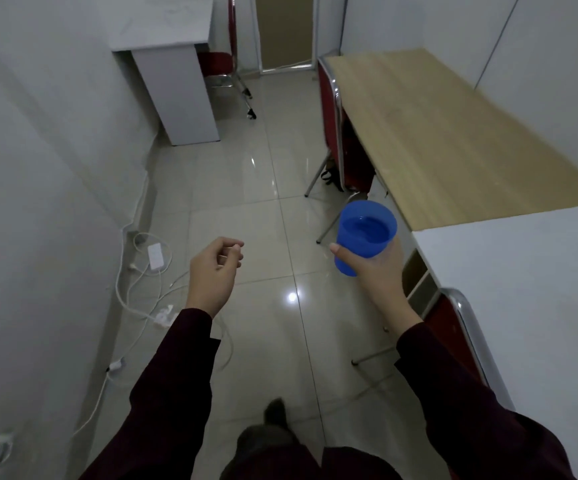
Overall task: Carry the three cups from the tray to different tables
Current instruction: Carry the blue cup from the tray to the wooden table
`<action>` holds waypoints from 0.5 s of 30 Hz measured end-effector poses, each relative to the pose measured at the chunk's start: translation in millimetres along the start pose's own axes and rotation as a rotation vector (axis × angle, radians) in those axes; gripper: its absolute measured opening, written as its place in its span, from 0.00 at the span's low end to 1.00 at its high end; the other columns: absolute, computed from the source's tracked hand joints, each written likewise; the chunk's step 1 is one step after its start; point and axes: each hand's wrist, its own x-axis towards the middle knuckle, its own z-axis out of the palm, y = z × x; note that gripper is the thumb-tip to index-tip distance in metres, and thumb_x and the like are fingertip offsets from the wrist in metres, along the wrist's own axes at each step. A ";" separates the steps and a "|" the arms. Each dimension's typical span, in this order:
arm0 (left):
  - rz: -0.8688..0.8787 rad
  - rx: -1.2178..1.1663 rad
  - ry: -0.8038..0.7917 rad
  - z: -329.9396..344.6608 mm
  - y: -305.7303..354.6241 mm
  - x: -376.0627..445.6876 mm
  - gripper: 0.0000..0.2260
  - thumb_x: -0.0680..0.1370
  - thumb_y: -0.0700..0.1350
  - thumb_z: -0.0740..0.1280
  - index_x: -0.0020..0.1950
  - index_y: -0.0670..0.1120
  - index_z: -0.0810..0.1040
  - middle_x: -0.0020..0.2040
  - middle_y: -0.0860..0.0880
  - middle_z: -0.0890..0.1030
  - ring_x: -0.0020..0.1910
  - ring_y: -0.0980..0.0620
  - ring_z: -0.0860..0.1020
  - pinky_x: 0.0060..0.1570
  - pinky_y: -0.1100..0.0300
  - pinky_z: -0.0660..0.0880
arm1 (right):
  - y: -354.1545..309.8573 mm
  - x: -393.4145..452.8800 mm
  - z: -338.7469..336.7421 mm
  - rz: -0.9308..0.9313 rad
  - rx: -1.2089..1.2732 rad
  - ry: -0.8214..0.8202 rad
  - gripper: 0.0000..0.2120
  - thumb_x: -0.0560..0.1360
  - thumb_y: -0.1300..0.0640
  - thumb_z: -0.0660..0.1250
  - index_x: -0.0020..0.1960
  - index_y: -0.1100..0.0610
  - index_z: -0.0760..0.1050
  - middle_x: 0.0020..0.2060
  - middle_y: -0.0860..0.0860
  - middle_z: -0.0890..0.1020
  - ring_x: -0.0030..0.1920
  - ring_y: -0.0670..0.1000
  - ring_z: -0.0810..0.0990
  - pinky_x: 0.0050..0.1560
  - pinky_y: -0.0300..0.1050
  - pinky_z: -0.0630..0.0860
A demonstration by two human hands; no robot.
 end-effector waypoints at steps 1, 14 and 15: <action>0.005 -0.004 -0.019 7.7 -0.7 23.2 0.07 0.79 0.42 0.61 0.48 0.46 0.79 0.39 0.48 0.80 0.41 0.50 0.80 0.42 0.64 0.73 | 5.1 19.3 3.7 0.001 -0.009 0.021 0.32 0.66 0.61 0.78 0.67 0.61 0.69 0.59 0.57 0.78 0.58 0.52 0.78 0.53 0.27 0.74; 0.139 0.007 -0.300 131.1 12.2 352.8 0.08 0.78 0.42 0.62 0.45 0.52 0.79 0.39 0.50 0.81 0.40 0.50 0.80 0.41 0.62 0.74 | 53.1 294.6 34.5 0.013 -0.104 0.309 0.31 0.65 0.53 0.80 0.64 0.54 0.72 0.56 0.52 0.80 0.57 0.50 0.79 0.60 0.50 0.77; 0.146 0.012 -0.324 143.7 14.8 373.7 0.08 0.78 0.42 0.62 0.45 0.52 0.79 0.39 0.50 0.81 0.40 0.51 0.81 0.41 0.63 0.75 | 56.8 314.5 32.9 0.022 -0.115 0.316 0.31 0.65 0.53 0.80 0.64 0.55 0.72 0.55 0.52 0.81 0.56 0.51 0.80 0.58 0.49 0.78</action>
